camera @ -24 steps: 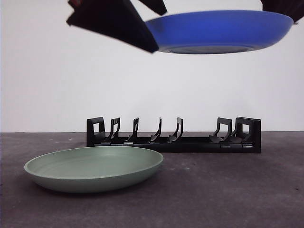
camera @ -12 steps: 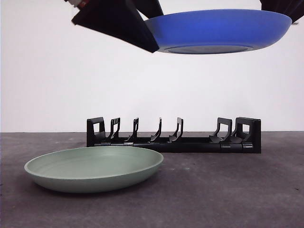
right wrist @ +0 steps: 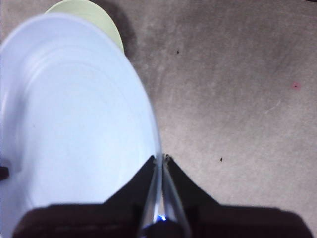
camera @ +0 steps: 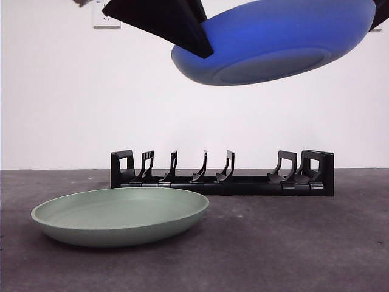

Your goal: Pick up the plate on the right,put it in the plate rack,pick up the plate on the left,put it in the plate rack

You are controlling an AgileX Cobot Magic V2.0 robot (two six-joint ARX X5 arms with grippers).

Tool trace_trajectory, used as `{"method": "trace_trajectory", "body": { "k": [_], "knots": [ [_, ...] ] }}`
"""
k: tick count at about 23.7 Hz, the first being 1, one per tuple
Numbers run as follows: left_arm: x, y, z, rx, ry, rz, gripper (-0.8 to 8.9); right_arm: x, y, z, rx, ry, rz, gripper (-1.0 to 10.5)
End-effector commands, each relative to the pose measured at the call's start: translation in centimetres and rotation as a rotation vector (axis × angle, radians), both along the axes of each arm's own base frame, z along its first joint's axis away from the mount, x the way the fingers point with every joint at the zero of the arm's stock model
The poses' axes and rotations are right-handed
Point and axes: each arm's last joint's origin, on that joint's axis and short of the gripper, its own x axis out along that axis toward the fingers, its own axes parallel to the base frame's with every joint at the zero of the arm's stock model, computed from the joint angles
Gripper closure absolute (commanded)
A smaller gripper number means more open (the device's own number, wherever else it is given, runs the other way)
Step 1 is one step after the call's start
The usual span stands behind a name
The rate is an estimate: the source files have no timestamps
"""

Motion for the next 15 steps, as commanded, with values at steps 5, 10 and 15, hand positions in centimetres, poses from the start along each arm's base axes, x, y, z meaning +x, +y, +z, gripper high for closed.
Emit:
{"method": "trace_trajectory", "body": {
  "k": [5,10,15],
  "knots": [
    [0.21,0.04,0.03,-0.021,0.005,0.052,8.2,-0.03,0.02,0.09,0.007,0.0,0.003,9.6],
    [0.17,0.09,-0.05,-0.021,0.021,0.061,8.2,0.12,0.06,0.14,0.01,-0.018,0.004,8.9],
    [0.1,0.2,-0.22,-0.015,0.048,0.077,8.2,0.37,0.18,0.72,0.044,-0.057,0.012,5.6]
  ]
}}
